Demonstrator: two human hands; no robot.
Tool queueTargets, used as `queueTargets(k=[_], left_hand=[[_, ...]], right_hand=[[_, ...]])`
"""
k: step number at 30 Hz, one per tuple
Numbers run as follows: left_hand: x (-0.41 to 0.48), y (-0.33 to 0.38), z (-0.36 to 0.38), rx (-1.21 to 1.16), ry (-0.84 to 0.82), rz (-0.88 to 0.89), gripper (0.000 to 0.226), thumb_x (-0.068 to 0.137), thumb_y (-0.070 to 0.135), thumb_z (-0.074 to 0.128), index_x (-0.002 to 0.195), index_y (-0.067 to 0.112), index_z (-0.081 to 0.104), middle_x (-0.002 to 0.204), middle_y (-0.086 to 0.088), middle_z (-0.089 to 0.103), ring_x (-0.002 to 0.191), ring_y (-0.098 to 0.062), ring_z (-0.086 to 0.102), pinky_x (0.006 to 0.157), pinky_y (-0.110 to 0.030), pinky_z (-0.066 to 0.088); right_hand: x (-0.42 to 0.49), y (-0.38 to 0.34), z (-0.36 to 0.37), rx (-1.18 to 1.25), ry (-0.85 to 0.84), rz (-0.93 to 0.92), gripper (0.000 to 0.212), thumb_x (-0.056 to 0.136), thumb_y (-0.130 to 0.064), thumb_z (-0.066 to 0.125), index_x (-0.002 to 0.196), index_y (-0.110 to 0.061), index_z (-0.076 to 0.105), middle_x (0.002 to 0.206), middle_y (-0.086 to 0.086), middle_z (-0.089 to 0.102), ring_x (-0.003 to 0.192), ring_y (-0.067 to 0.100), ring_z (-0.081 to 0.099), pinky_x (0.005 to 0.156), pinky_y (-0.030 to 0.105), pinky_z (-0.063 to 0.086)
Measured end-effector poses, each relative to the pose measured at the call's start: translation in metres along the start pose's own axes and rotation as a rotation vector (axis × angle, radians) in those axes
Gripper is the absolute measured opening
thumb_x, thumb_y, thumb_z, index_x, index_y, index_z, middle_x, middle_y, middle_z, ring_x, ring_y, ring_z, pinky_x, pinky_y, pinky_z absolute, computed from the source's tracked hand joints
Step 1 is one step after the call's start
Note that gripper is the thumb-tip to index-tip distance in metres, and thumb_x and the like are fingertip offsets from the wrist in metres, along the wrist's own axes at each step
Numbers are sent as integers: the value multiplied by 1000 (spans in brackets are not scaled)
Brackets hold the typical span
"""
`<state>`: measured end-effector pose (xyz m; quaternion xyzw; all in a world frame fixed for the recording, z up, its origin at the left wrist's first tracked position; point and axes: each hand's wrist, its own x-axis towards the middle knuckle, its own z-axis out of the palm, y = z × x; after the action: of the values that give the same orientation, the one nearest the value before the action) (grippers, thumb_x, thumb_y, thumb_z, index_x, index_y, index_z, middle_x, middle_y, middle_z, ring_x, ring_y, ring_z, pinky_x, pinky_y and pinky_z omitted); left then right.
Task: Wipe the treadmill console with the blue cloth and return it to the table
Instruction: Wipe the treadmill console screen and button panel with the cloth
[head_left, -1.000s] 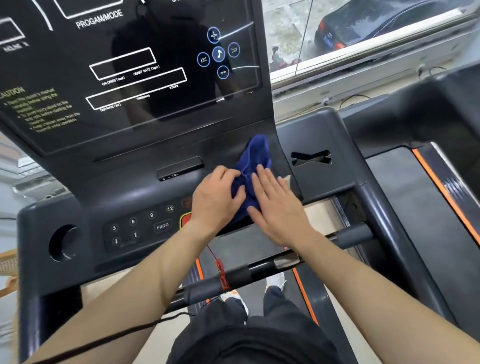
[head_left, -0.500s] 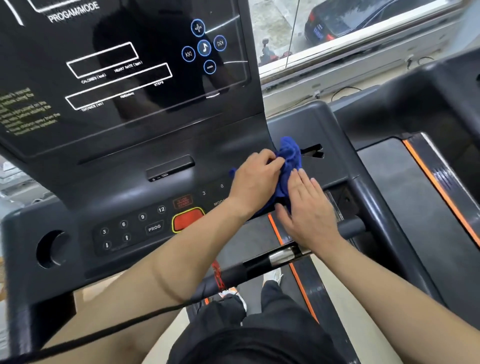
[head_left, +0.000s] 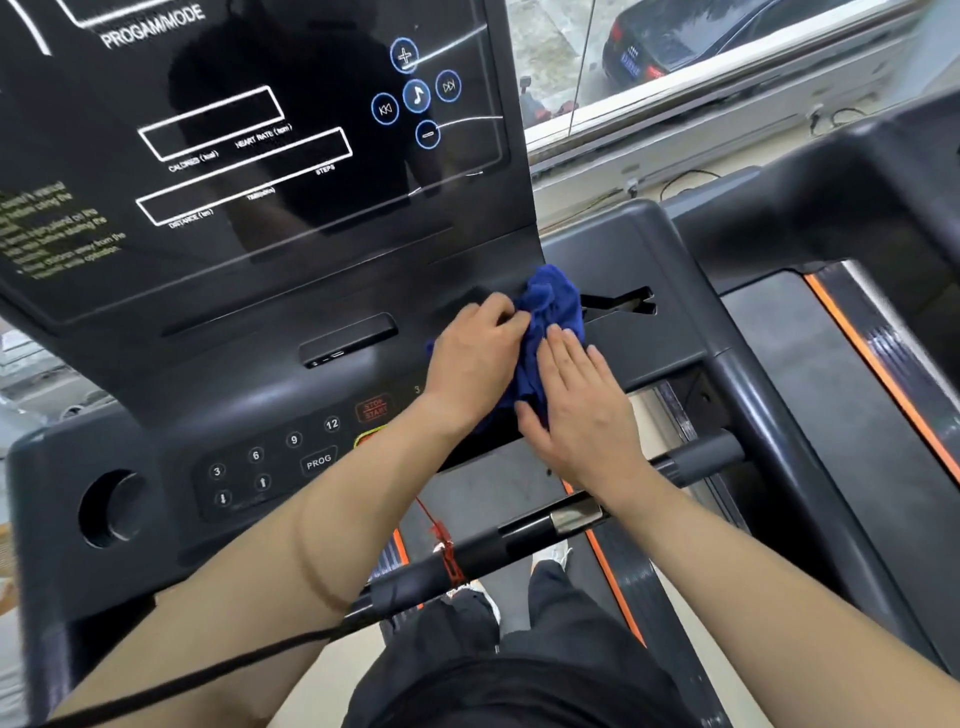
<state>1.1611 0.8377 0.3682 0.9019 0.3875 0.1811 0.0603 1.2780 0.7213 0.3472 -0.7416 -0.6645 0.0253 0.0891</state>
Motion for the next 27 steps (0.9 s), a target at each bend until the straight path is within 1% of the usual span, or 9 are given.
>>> queueTargets(k=[4,6,9,12,14,16,19,24,27], left_hand=[[-32,8,-7,-116,-36,81,17,89,20,58,94,14,73,93,-5,64,70,-29,60,58,-42,53],[-50,0,-12,-128,-41,105,19,90,22,58,98,16,74,93,-3,65,72,-27,61,58,-40,54],[-61,-25,-19,53,9,70,16,93,20,63,106,19,72,96,0,66,74,-24,58,51,-38,53],[-56,-45,-27,197,62,-60,24,88,18,70,112,20,73,102,0,67,77,-23,58,47,-29,45],[-62,-49,-33,186,73,-124,17,88,17,70,105,19,75,97,-1,66,74,-24,60,50,-33,52],[-80,-56,-41,89,84,-218,11,86,19,67,94,16,75,90,-2,65,70,-27,62,53,-38,54],[-110,-67,-56,48,99,-307,11,81,18,65,86,13,74,85,-5,65,62,-29,64,51,-36,54],[-96,-61,-48,92,85,-267,10,88,12,63,87,10,74,85,-6,64,65,-29,61,54,-38,52],[-58,-38,-27,71,78,-207,6,91,14,66,88,12,71,89,-6,63,70,-30,59,55,-42,52]], right_hand=[[-45,-3,7,59,75,-30,67,93,-40,51,143,5,48,154,21,43,145,33,40,120,46,30],[-50,-6,9,72,82,-90,65,93,-38,51,141,5,51,152,21,46,143,34,43,119,47,32],[-21,-9,11,35,91,-189,60,95,-37,48,141,1,53,151,19,48,141,32,45,119,48,32],[25,-26,12,18,49,-138,58,100,-37,40,147,-4,49,155,18,44,144,33,41,120,51,29],[35,-45,15,7,35,-133,56,102,-36,36,147,-4,47,155,19,43,143,35,41,120,51,29],[25,-66,21,27,52,-194,54,102,-35,38,145,-4,50,153,18,45,142,33,43,120,49,28],[10,-91,23,60,80,-302,54,99,-37,43,139,-5,58,149,16,52,139,30,48,121,47,27],[20,-72,12,-15,85,-327,51,101,-40,42,138,-10,60,146,10,56,134,25,54,121,52,24],[25,-32,7,-77,120,-233,48,100,-36,44,137,-9,61,144,10,58,131,25,56,119,52,28]])
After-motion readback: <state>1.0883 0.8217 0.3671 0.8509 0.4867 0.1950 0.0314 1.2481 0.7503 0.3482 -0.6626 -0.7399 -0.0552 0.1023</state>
